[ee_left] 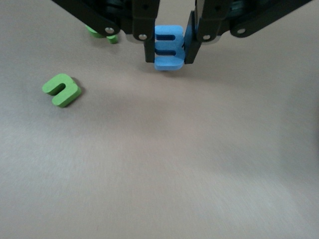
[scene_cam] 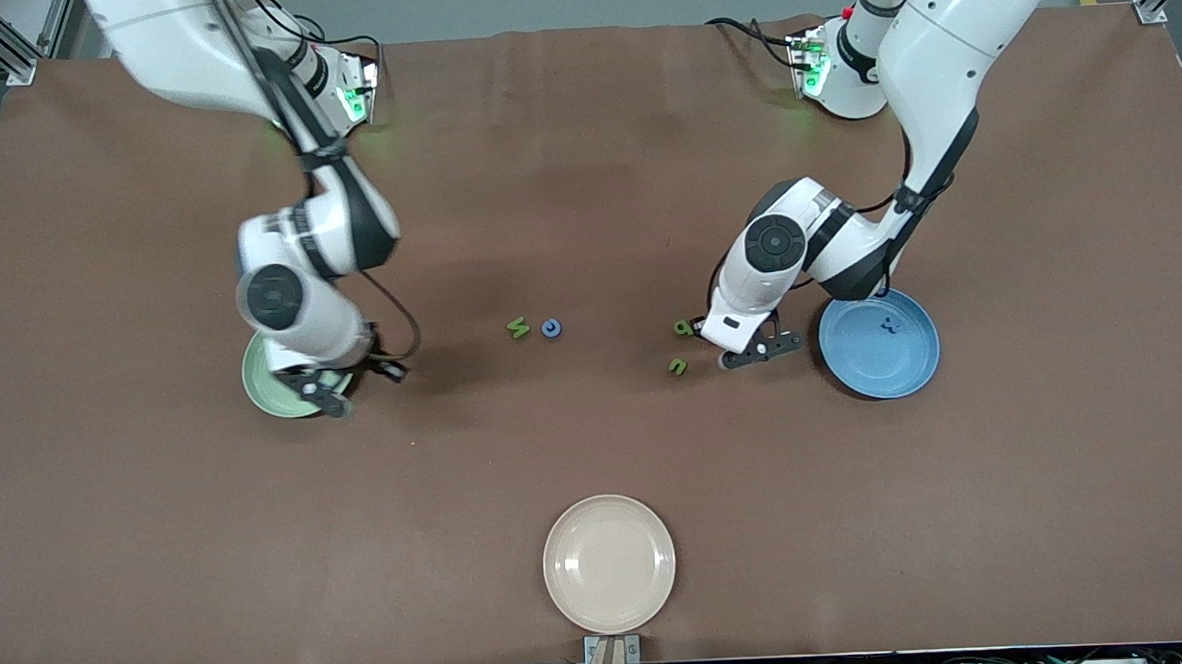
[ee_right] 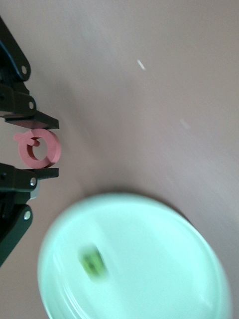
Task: Sort upper and lower case letters into plates
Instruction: 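Put the E in the blue plate and the Q in the green plate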
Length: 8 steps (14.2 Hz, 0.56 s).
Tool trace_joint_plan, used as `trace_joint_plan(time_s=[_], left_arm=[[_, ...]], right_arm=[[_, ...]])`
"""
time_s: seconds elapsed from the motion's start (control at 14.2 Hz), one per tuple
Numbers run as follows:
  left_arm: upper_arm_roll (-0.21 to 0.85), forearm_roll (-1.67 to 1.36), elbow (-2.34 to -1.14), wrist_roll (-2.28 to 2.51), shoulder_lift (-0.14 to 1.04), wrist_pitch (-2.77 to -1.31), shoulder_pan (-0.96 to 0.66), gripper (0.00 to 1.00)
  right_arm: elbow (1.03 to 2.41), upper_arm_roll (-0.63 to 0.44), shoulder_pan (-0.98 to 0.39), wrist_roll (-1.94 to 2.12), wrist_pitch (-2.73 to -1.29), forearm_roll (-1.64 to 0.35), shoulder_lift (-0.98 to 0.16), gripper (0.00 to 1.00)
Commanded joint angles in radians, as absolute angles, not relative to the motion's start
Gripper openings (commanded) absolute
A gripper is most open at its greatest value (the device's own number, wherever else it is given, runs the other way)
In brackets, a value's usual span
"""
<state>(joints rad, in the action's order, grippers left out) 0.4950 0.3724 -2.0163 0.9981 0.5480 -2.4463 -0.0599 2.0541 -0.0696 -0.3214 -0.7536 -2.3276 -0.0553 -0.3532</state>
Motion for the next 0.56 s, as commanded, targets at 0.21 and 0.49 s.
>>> trace_joint_plan(time_s=[0.21, 0.49], left_arm=[[0.517, 0.388, -2.086, 0.671, 0.376, -2.336, 0.118, 0.01], [0.557, 0.39, -2.163, 0.445, 0.337, -2.336, 0.3, 0.01]], right_arm=[[2.29, -0.048, -0.109, -0.417, -2.452, -0.046, -0.252, 0.0], [2.364, -0.048, -0.103, -0.41, -2.52, -0.046, -0.261, 0.02]])
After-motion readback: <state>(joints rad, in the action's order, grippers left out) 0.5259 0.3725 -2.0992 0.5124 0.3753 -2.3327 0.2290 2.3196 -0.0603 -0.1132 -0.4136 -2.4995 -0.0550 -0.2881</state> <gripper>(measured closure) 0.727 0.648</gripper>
